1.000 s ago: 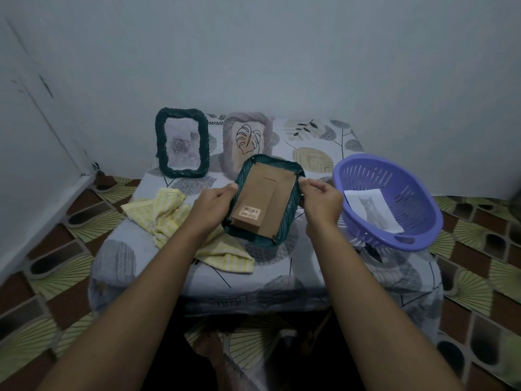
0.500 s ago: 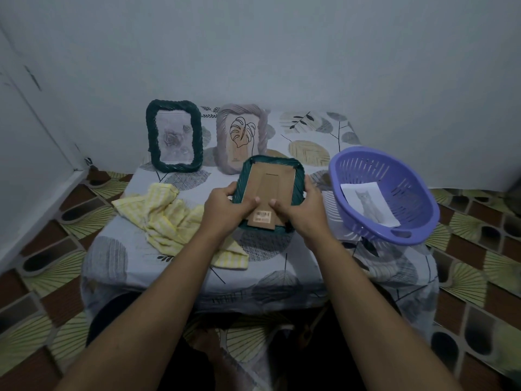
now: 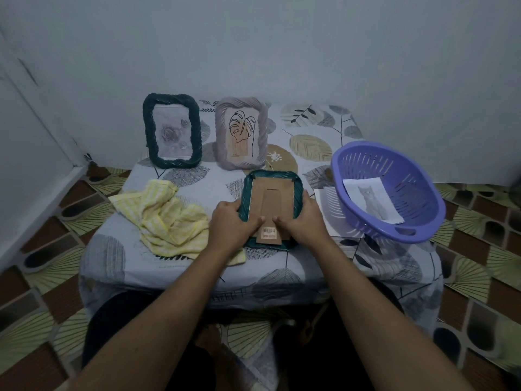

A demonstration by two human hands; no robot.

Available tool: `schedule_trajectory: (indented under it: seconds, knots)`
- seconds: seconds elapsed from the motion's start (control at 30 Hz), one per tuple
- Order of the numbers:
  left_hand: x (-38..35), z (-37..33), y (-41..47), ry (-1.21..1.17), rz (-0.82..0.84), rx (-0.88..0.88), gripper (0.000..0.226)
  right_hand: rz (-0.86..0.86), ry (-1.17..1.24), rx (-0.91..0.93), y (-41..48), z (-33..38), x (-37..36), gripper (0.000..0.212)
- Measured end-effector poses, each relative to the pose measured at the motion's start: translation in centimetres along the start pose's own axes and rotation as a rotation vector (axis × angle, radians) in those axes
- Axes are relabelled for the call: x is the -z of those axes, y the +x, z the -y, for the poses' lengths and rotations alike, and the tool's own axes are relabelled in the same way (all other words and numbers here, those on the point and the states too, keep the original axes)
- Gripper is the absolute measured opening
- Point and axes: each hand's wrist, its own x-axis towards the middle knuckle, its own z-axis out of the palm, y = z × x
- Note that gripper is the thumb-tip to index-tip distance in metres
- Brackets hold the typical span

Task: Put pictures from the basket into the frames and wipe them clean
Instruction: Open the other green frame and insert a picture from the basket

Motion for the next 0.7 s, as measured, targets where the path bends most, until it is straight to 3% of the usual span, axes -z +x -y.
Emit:
schedule_trajectory:
  seconds: [0.2, 0.4, 0.6, 0.7]
  knots:
    - [1.5, 1.4, 0.2, 0.281, 0.000, 0.067, 0.065, 0.024, -0.171, 0.014, -0.3, 0.2, -0.9, 0.081]
    - [2.9, 3.0, 0.4, 0.294, 0.017, 0.059, 0.065, 0.066, -0.343, 0.028, -0.5, 0.7, -1.8, 0.091]
    - [2.9, 2.8, 0.5, 0.343, 0.054, 0.045, 0.056, 0.040, -0.461, 0.091, -0.2, 0.7, -1.5, 0.079]
    - [2.9, 2.0, 0.7, 0.374, 0.063, 0.045, 0.052, 0.031, -0.477, 0.128, 0.1, 0.5, -1.4, 0.083]
